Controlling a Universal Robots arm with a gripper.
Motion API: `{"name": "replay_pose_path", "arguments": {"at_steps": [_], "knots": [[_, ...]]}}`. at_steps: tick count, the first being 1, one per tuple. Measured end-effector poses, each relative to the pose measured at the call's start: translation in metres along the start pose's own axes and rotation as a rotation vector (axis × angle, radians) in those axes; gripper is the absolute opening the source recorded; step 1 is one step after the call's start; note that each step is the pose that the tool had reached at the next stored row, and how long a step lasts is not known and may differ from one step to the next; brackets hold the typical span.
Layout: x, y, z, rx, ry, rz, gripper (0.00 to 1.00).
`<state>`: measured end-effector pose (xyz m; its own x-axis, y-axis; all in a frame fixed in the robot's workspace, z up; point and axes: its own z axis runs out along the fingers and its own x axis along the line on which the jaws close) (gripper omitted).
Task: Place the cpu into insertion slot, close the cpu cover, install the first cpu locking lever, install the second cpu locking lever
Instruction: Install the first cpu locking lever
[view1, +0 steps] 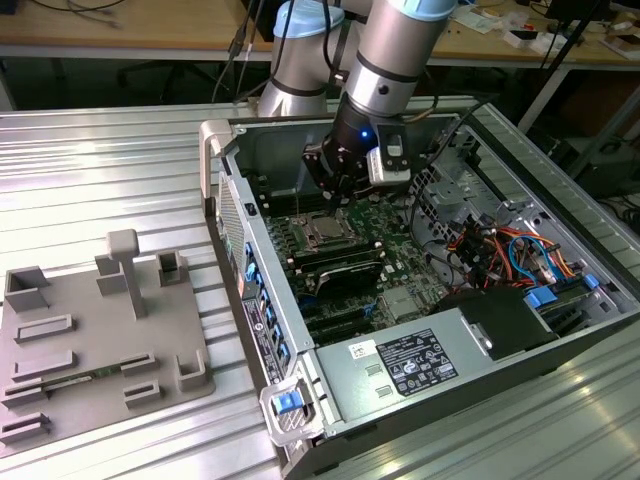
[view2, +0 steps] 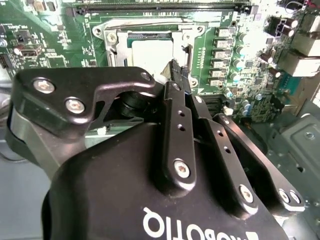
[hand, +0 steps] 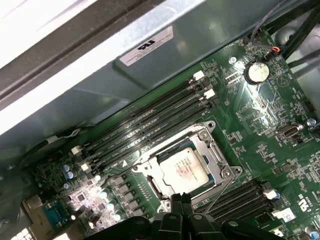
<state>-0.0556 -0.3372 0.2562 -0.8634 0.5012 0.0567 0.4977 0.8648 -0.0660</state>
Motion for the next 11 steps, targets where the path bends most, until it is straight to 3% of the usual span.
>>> {"name": "replay_pose_path", "arguments": {"at_steps": [2, 5, 11], "knots": [[0.0001, -0.0001, -0.0018, 0.0, -0.0014, -0.011, 0.11], [0.0002, -0.0001, -0.0022, -0.0071, -0.0019, -0.04, 0.11], [0.0018, -0.0011, -0.0019, -0.0061, -0.0046, -0.111, 0.11]]}}
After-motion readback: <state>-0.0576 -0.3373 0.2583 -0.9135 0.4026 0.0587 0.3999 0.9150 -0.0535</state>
